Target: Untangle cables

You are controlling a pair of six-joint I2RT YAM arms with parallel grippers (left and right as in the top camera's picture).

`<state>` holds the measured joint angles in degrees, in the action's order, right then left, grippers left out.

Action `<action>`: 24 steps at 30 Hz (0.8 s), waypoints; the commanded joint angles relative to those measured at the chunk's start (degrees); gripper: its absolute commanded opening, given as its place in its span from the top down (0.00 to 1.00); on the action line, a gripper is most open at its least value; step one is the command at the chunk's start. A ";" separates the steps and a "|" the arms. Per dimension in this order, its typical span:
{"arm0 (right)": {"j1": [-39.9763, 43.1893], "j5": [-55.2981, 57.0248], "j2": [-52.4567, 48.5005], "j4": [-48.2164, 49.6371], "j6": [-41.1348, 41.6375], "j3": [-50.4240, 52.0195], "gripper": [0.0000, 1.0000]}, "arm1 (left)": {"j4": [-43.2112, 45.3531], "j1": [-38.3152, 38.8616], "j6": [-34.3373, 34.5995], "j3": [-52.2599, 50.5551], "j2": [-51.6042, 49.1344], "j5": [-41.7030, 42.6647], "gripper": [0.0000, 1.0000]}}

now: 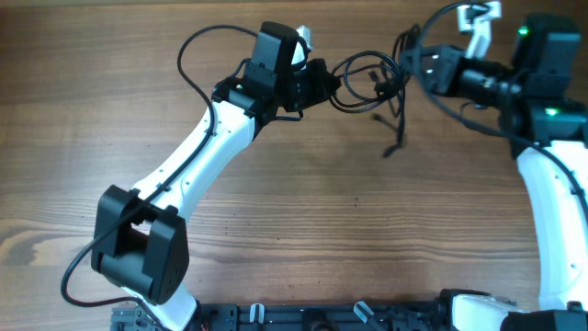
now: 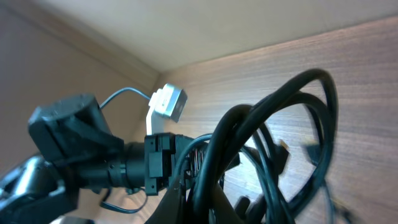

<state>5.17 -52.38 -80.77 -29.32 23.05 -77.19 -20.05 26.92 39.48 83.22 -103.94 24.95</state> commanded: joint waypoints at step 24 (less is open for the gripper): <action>6.58 18.36 -3.80 -29.20 -17.27 -1.11 0.90 | -4.39 -1.70 -20.04 -0.81 -0.76 -21.64 0.96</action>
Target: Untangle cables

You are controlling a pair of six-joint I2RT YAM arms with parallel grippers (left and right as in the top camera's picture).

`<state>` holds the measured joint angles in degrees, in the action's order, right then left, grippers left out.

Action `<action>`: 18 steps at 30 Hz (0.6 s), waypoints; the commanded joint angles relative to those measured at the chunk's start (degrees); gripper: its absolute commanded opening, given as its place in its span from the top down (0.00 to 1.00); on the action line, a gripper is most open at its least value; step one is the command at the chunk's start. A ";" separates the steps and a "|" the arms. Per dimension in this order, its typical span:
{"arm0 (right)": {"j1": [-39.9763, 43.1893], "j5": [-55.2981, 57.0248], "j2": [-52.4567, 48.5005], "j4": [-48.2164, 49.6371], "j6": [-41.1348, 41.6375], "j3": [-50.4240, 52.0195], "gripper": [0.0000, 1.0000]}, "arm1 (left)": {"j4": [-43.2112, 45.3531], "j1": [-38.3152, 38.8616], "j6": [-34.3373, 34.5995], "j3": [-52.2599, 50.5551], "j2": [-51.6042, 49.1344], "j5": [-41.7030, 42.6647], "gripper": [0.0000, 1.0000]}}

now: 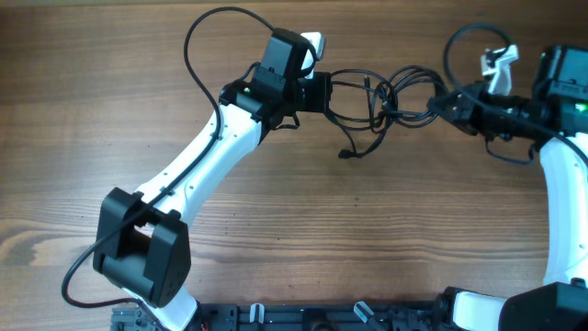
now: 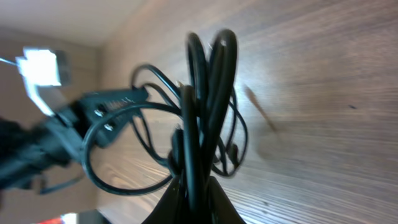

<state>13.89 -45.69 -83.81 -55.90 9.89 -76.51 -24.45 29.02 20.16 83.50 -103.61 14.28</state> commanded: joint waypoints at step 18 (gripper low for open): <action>-16.17 13.79 -11.58 4.42 2.25 -1.79 0.46 | 1.88 1.27 3.32 -1.09 -1.09 0.28 0.96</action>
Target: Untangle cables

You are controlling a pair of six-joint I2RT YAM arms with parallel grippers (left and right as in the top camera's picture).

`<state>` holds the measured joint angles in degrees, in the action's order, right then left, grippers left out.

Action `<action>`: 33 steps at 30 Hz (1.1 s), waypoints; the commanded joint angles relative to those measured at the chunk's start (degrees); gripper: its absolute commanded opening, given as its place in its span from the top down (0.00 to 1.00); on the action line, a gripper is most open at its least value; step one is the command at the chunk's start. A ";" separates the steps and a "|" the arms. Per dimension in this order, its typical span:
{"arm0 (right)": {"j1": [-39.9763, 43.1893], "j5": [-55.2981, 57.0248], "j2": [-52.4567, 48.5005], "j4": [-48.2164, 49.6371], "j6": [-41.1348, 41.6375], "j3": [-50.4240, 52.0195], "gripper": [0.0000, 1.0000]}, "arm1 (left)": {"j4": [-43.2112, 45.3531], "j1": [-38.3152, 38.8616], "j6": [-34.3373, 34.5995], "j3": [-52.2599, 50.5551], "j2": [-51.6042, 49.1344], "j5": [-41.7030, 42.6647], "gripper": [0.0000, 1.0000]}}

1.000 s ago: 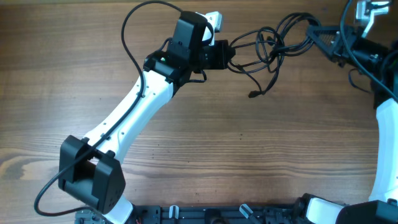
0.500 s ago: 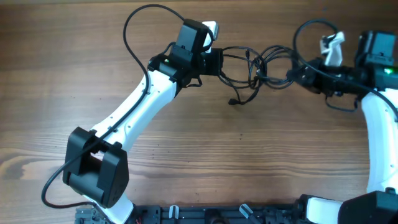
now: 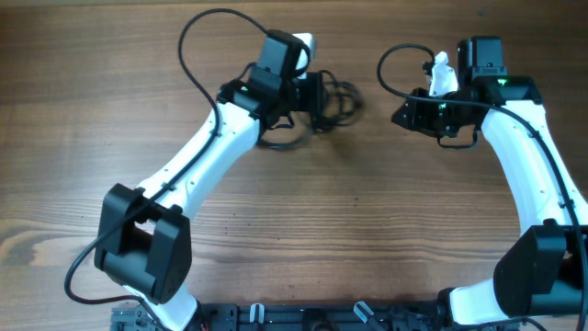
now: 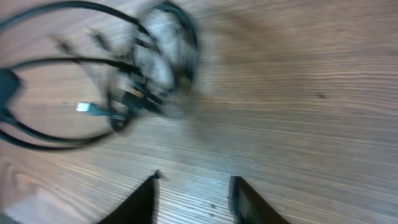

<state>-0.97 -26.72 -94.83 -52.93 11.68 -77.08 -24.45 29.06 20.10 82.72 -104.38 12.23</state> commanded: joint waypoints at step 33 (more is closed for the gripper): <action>-3.13 -1.66 -3.63 19.04 14.45 -1.22 0.71 | 16.59 -4.11 46.42 -0.31 -0.09 25.27 0.96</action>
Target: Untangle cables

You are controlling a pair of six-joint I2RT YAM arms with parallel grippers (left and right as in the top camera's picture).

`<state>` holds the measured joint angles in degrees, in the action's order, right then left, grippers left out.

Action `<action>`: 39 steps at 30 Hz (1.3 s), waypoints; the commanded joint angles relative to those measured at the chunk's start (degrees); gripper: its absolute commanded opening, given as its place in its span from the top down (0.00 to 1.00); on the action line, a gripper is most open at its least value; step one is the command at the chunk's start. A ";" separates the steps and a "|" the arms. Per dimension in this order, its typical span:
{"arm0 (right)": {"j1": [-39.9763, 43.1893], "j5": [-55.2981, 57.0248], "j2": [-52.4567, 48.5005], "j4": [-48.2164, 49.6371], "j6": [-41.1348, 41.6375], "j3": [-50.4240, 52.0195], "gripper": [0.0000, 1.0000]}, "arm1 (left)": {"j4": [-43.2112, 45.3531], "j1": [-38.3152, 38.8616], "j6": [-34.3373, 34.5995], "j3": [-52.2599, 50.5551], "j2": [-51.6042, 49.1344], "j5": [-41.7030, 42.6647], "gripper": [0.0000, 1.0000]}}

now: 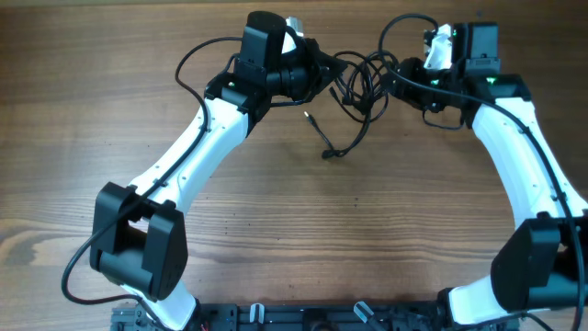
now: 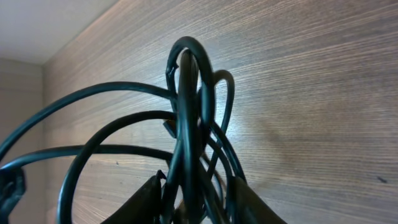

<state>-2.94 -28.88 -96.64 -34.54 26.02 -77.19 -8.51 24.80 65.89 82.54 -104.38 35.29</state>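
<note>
A tangle of black cables sits at the back of the table between the two arms. One loose end trails toward the middle, and a small plug lies near it. My left gripper is at the tangle's left side and looks shut on it, though the wrist partly hides the jaws. My right gripper is at the tangle's right side. In the right wrist view the cable loops run up between its fingers, which stand apart around the strands; the gripper is open.
The wooden table runs forward to a black rail at its front edge. The arms' own thin wires loop above the left arm and the right wrist.
My right gripper was open and apart from the tangle, to its right. It is now at the tangle with strands between its open fingers. The bunched cables now spread out, one end trailing forward.
Both grippers first held the tangle close together at the back. Then the cables were stretched out between them. Then the right gripper was open and empty, with the tangle bunched at the left gripper. Now the right gripper is around the strands again.
</note>
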 commanded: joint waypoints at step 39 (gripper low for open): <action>8.63 20.87 7.61 -37.18 -24.96 -16.98 0.96 | -18.14 0.59 -50.71 -0.13 -0.44 -43.93 0.81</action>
<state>5.23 -11.03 -90.30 -72.36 0.03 -92.51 -26.76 25.85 16.56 82.81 -104.38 -4.47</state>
